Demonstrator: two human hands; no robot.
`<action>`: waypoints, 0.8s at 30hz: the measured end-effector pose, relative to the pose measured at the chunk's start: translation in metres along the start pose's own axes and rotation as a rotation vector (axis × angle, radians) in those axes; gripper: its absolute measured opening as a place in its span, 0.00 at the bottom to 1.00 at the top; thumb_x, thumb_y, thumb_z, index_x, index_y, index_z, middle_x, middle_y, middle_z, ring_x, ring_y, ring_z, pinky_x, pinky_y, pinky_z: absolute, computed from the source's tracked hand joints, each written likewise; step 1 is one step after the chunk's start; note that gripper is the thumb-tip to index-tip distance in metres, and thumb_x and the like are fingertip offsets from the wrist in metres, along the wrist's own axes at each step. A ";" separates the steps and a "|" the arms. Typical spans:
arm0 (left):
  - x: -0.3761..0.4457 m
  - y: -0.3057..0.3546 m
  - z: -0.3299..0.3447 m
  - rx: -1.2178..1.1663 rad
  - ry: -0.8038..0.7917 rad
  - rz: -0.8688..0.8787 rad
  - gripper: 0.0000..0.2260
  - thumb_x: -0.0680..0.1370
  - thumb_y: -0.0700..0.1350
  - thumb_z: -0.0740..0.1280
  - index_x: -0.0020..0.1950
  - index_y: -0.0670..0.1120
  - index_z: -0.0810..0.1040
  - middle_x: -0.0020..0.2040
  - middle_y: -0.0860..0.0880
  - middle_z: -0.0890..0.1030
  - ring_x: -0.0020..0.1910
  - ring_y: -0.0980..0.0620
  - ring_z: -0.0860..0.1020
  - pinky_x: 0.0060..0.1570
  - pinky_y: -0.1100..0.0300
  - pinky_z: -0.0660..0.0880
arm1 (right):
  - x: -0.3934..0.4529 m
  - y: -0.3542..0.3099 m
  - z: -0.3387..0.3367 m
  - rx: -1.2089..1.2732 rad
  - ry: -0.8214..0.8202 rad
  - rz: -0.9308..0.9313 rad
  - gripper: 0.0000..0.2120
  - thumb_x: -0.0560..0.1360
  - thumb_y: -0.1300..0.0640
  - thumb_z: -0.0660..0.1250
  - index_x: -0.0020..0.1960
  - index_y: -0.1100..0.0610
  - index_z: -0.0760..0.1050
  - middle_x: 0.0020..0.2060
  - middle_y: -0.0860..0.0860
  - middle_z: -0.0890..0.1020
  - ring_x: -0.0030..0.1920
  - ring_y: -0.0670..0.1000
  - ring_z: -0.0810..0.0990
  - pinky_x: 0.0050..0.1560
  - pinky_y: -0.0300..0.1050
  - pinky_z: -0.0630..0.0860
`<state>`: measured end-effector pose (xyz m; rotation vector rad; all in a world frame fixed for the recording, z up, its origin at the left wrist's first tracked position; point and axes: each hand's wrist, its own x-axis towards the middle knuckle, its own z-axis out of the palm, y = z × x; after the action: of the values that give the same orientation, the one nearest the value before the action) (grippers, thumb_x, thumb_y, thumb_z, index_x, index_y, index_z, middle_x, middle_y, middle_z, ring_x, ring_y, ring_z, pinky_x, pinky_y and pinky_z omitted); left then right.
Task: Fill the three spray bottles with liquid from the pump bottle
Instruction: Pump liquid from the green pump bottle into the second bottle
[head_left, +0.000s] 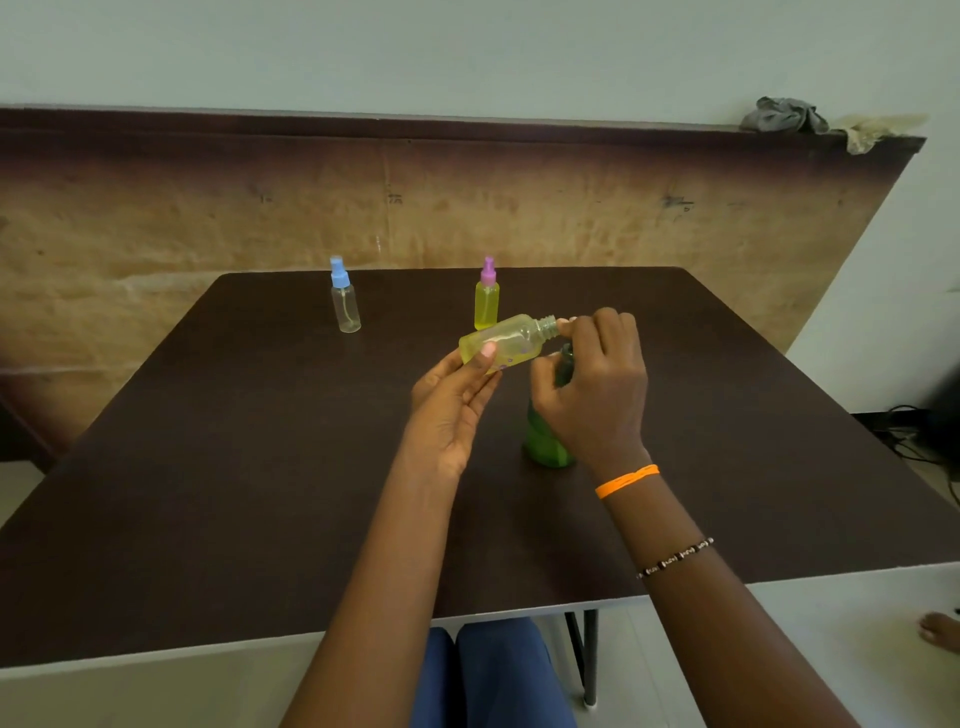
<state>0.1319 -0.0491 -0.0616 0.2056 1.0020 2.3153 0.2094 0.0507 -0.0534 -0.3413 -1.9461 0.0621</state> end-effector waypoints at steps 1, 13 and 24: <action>0.000 0.000 0.000 -0.001 0.003 -0.001 0.07 0.74 0.36 0.67 0.51 0.40 0.78 0.48 0.45 0.83 0.48 0.52 0.82 0.53 0.62 0.77 | 0.001 0.000 -0.001 0.003 0.000 -0.002 0.06 0.65 0.62 0.62 0.39 0.65 0.75 0.35 0.58 0.73 0.38 0.53 0.67 0.37 0.42 0.65; -0.003 0.003 0.002 0.026 -0.003 -0.002 0.05 0.74 0.37 0.67 0.49 0.41 0.79 0.46 0.46 0.83 0.49 0.52 0.81 0.55 0.61 0.77 | 0.001 0.008 0.004 0.048 0.021 -0.022 0.04 0.64 0.68 0.62 0.39 0.66 0.74 0.35 0.59 0.73 0.37 0.57 0.69 0.35 0.47 0.68; -0.003 0.005 0.005 0.022 -0.015 0.006 0.05 0.74 0.36 0.67 0.49 0.41 0.79 0.43 0.47 0.84 0.47 0.52 0.82 0.54 0.62 0.77 | 0.013 0.002 -0.001 0.089 0.011 0.056 0.08 0.68 0.64 0.56 0.38 0.65 0.74 0.36 0.59 0.74 0.39 0.57 0.70 0.39 0.44 0.66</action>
<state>0.1340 -0.0508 -0.0537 0.2346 1.0206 2.3057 0.2056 0.0564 -0.0415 -0.3367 -1.9166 0.1831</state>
